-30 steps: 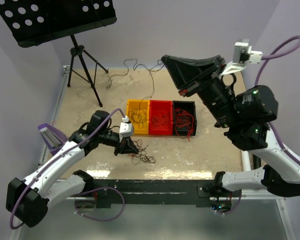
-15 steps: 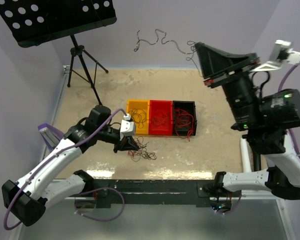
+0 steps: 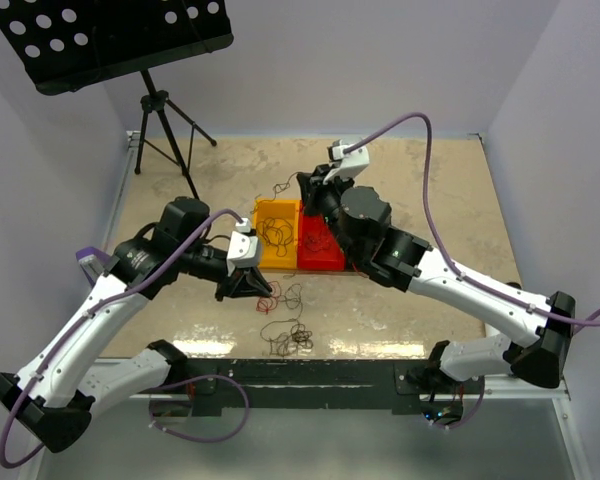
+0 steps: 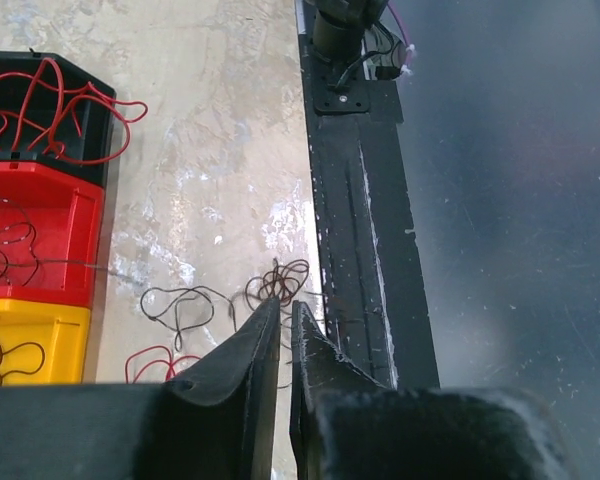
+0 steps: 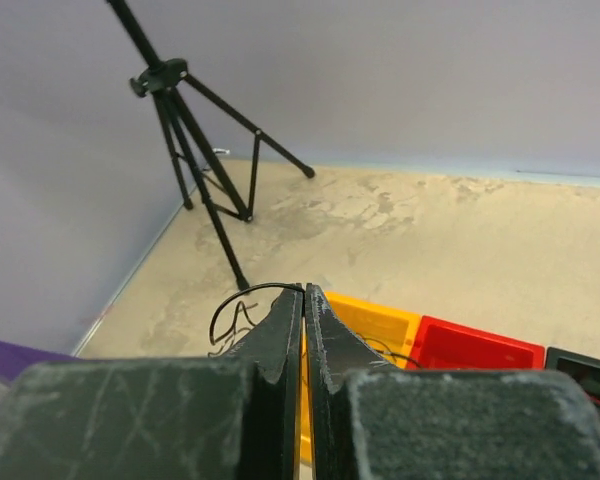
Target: Untangle the cables
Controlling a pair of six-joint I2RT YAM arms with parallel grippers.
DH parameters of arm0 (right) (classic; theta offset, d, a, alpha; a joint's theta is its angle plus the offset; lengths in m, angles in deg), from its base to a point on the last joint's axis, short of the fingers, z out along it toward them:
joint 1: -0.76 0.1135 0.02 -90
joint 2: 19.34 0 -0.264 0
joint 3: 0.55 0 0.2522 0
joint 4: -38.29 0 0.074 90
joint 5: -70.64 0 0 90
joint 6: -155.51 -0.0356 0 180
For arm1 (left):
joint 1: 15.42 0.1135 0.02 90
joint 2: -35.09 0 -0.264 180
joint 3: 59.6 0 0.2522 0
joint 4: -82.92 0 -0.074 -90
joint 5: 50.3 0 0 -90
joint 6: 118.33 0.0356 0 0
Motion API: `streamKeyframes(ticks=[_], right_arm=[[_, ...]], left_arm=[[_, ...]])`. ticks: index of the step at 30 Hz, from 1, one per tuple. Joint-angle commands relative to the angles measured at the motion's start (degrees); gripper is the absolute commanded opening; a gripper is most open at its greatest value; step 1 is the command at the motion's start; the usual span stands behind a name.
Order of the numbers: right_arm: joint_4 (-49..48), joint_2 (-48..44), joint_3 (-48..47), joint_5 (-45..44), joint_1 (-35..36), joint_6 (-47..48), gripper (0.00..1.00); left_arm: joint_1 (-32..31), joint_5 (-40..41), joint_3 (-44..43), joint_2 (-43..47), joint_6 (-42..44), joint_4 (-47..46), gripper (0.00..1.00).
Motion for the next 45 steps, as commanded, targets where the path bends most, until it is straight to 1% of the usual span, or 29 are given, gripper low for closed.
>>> streamKeyframes(ticks=[1, 4, 14, 23, 35, 40, 45], right_arm=[[-10.2, -1.7, 1.8, 1.1, -3.1, -3.2, 0.00], [-11.7, -0.7, 3.7, 0.7, -4.1, -4.0, 0.00], [-16.1, 1.9, 9.0, 0.0, -7.1, -5.2, 0.00], [-18.3, 3.2, 8.5, -0.6, -9.1, -6.3, 0.00], [-27.5, 7.5, 14.4, -2.3, -10.1, -9.4, 0.00], [-28.0, 8.1, 13.7, -3.5, -10.7, -10.2, 0.00], [-27.5, 9.4, 10.3, -4.1, -10.9, -8.8, 0.00]], left_arm=[[-0.2, -0.8, -3.4, 1.7, 3.0, 4.1, 0.12], [-0.2, 0.3, -3.8, 1.9, 4.1, 4.8, 0.10], [-0.3, 3.2, -5.6, 1.5, 3.7, 4.0, 0.09], [-0.3, 5.2, -5.3, 2.0, 3.9, 3.0, 0.08], [-0.3, 6.6, -5.6, 2.2, 4.0, 2.5, 0.08], [-0.2, 6.8, -5.5, 2.4, 4.3, 2.6, 0.08], [-0.3, 7.1, -5.3, 2.7, 4.5, 2.4, 0.08]])
